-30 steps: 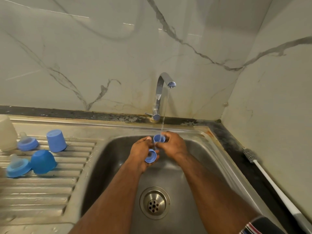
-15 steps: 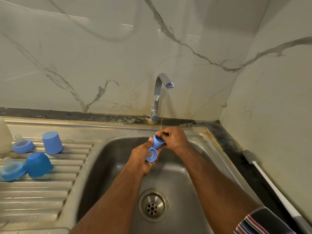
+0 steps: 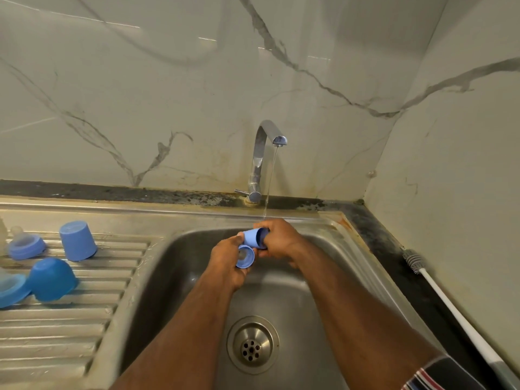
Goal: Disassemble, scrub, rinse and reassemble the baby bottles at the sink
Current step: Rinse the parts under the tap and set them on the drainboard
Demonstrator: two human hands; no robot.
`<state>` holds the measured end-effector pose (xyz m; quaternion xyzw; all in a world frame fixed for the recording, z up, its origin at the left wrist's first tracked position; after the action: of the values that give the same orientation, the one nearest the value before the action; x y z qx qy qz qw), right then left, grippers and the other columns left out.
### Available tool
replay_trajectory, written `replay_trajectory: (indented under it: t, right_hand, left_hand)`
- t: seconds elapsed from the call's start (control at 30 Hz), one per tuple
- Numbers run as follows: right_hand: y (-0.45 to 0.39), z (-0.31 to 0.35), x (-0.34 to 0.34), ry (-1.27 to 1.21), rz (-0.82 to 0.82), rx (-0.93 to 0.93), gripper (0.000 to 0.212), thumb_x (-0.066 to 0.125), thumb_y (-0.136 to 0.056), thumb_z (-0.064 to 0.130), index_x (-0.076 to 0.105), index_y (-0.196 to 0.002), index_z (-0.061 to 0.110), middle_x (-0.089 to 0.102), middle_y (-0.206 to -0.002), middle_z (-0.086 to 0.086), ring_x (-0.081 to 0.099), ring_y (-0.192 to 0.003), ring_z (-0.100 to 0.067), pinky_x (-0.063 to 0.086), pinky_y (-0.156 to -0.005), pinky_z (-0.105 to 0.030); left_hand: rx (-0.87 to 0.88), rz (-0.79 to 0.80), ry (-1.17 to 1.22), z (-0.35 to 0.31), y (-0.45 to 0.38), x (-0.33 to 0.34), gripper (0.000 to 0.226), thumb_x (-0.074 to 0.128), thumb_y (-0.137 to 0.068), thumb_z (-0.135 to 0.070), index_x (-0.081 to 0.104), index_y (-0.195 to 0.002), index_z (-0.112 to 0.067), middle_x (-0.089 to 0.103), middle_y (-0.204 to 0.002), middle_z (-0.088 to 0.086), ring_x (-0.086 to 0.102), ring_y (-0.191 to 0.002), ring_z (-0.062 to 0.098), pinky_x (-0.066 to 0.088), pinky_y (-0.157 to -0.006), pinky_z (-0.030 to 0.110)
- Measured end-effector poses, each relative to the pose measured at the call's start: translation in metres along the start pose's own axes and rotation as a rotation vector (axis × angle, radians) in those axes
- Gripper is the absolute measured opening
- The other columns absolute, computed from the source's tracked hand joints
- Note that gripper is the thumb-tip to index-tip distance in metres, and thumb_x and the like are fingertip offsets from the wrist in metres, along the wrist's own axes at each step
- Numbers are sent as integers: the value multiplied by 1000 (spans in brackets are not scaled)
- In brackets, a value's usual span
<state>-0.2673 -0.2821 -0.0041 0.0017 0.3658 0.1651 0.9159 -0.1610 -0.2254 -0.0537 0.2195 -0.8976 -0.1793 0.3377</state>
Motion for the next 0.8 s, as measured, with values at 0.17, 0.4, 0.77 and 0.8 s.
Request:
replay_trajectory:
  t: [0.17,0.4,0.77,0.8]
  right_hand:
    - [8,-4,-14,-234,-173,-137,23,57,-102,26,72,-117,18,70,-113,-10,72,-81,-27,63,-65,-34]
    - [8,10,-16,-60,-92,-79,16,65,-90,2,68,-91,18,70,-93,-13,71,-72,-30,61,-57,-33]
    - [0,14,-7,-323,-50,91,21,56,-92,-5,68,-108,2,68,-107,-23,70,-87,-33,61,-66,-33]
    - [2,13,-6,-431,1,89,24,54,-93,-5,67,-112,1,68,-110,-22,70,-92,-32,62,-74,-35]
  left_hand:
    - [-7,67,11,3,4,8,32,53,-105,-17,59,-128,3,66,-124,27,68,-104,39,60,-79,46]
    - [53,109,-45,1,-1,7,28,50,-105,-15,65,-126,-2,67,-119,26,67,-110,39,59,-87,47]
    - [129,35,14,-8,-2,3,21,50,-104,-4,67,-115,-8,70,-109,17,69,-96,30,59,-82,40]
    - [147,12,16,-10,-4,1,20,50,-104,-5,66,-114,-12,69,-106,14,67,-91,28,58,-79,38]
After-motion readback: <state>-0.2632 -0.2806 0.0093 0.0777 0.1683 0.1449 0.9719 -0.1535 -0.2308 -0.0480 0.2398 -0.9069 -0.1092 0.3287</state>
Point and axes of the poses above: each hand's wrist, its own y-axis away from the middle knuckle, its own x-axis out of the palm, z = x × y, the point moved 5 cm from there along -y, towards the middle knuckle
